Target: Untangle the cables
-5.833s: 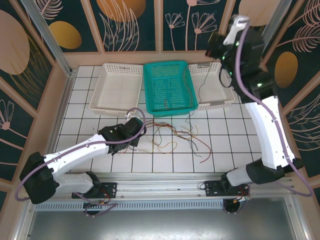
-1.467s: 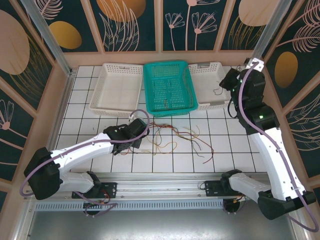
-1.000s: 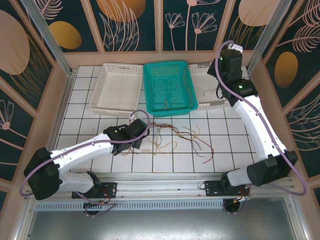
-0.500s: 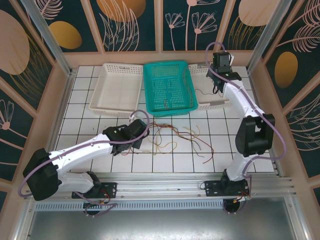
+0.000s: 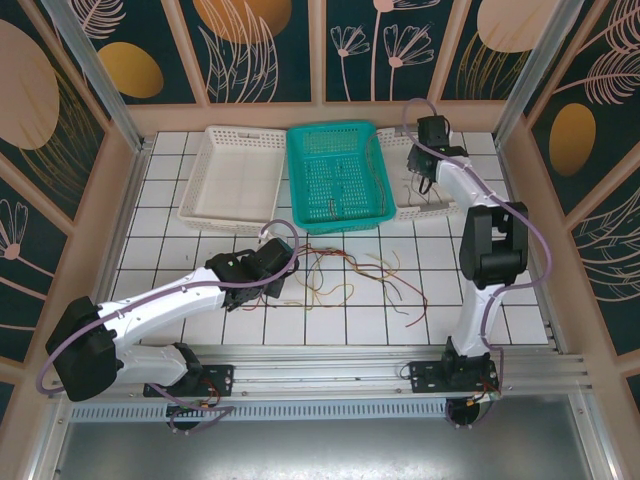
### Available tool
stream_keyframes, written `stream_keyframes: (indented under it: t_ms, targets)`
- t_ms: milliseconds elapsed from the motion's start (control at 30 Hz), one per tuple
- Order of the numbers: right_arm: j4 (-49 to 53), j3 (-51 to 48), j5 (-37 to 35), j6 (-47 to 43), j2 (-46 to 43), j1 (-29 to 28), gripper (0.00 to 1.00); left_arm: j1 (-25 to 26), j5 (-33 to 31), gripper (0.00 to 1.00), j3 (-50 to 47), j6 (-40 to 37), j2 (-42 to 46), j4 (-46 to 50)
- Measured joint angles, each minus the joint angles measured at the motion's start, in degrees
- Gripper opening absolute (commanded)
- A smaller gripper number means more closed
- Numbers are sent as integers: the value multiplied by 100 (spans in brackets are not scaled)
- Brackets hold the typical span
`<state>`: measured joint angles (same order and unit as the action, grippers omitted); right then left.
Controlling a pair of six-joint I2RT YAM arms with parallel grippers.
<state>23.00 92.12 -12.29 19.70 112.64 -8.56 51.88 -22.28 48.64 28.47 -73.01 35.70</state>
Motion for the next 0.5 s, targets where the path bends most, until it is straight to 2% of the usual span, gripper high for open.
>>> stream_keyframes:
  t_ms: [33, 267, 400, 500]
  targets:
    - [-2, 4, 24, 20, -20, 0, 46, 0, 0, 0, 0, 0, 0, 0]
    - [-107, -262, 201, 39, -595, -63, 54, 0, -2, 0, 0, 0, 0, 0]
    - [-487, -437, 920, -109, -986, -343, 55, 2, -2, 0, 0, 0, 0, 2]
    - [-627, -173, 1683, -186, -730, -595, 54, 2, -2, 0, 0, 0, 0, 2]
